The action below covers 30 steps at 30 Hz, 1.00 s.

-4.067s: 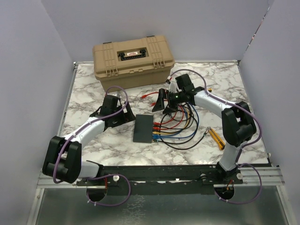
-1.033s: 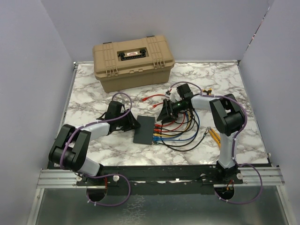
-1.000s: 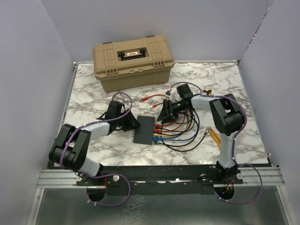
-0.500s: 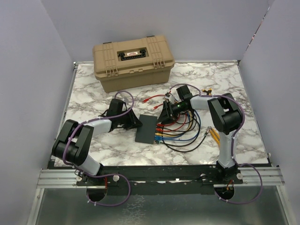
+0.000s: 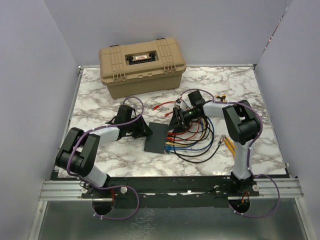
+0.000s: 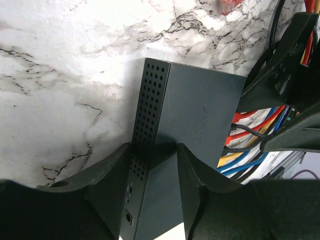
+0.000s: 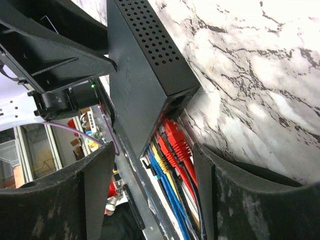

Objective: Pull the plug from the switch port
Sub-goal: Pull the connector from the switch port.

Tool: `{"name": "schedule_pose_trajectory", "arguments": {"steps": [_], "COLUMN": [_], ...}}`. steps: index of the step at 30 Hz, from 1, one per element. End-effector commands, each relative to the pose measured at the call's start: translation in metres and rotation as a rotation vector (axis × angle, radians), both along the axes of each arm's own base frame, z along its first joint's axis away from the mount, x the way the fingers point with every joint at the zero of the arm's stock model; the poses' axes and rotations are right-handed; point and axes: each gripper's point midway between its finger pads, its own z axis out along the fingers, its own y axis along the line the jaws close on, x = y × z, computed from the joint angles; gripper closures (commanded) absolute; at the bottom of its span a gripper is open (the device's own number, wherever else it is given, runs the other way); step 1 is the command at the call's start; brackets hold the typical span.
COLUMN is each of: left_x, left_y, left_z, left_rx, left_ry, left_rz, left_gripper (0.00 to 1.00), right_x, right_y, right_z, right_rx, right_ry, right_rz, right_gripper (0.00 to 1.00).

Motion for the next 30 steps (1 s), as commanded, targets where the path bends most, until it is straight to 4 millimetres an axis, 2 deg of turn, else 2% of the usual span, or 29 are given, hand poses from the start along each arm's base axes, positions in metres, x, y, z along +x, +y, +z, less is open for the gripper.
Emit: {"name": "schedule_pose_trajectory", "arguments": {"steps": [1, 5, 15, 30], "left_x": [-0.043, -0.045, -0.048, -0.048], "left_y": [0.035, 0.036, 0.037, 0.036], "left_z": [-0.056, -0.063, -0.066, -0.064], "left_rx": [0.206, 0.216, 0.223, 0.219], "left_ry": [0.187, 0.207, 0.219, 0.215], "left_rz": [0.011, 0.001, 0.003, 0.008], "left_gripper": [0.55, 0.6, 0.68, 0.69], "right_x": [-0.016, -0.024, -0.027, -0.027], "right_y": [-0.028, -0.027, -0.023, -0.018], "right_z": [-0.046, -0.053, -0.065, -0.074], "right_rx": [-0.197, -0.175, -0.152, -0.126], "right_ry": [0.043, 0.081, 0.148, 0.196], "right_rz": [-0.017, -0.003, 0.003, 0.013], "right_gripper": [0.34, 0.43, 0.54, 0.59]}}
